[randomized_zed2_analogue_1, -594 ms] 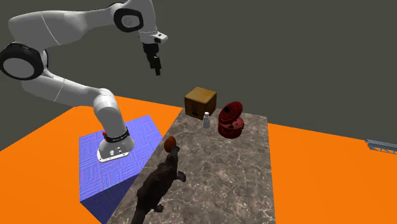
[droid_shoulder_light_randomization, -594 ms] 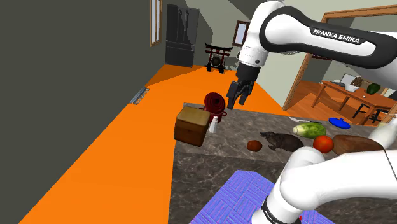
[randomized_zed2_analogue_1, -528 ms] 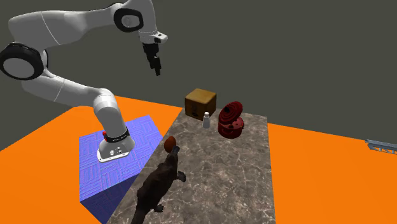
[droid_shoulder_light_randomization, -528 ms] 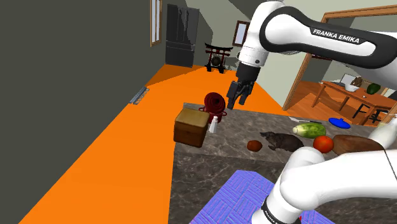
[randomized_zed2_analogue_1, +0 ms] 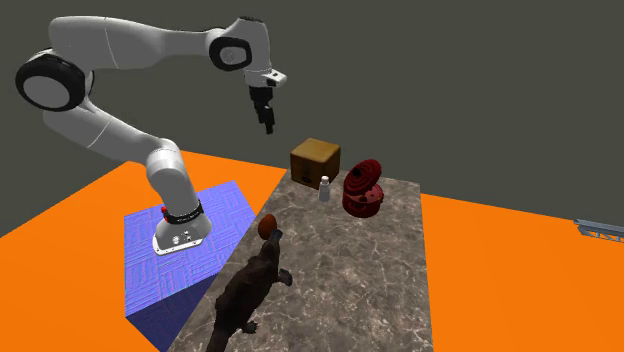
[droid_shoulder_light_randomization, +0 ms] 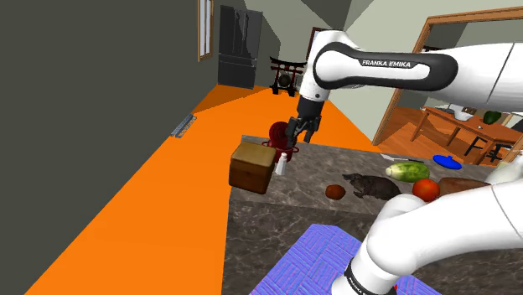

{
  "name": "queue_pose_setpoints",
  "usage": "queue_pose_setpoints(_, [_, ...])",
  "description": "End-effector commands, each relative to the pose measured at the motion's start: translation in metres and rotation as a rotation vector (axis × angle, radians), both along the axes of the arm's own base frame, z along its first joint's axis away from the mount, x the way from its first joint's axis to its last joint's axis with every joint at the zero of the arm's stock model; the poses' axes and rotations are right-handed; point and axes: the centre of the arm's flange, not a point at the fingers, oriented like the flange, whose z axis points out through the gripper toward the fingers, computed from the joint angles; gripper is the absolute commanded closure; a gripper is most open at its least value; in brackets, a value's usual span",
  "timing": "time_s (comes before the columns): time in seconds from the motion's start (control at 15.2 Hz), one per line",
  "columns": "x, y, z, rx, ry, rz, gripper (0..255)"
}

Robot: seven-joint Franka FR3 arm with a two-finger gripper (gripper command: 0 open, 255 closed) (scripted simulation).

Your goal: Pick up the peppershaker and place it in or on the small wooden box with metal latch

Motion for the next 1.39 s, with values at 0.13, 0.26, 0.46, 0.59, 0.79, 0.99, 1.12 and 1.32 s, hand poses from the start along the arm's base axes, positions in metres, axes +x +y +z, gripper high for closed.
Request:
queue_pose_setpoints(0.13, [0.031,-0.025,-0.030,-0.023,0.003,-0.052,0])
queue_pose_setpoints(0.26, [0.046,-0.039,-0.046,-0.034,0.005,-0.077,0])
queue_pose_setpoints(0.46, [0.068,-0.061,-0.069,-0.050,0.009,-0.116,0])
queue_pose_setpoints(0.59, [0.082,-0.076,-0.084,-0.061,0.011,-0.141,0])
queue_pose_setpoints(0.79, [0.102,-0.100,-0.106,-0.078,0.015,-0.180,0])
queue_pose_setpoints(0.99, [0.121,-0.124,-0.128,-0.094,0.019,-0.218,0])
queue_pose_setpoints(1.12, [0.133,-0.142,-0.142,-0.105,0.021,-0.243,0])
queue_pose_setpoints(1.32, [0.142,-0.155,-0.158,-0.113,0.023,-0.262,0])
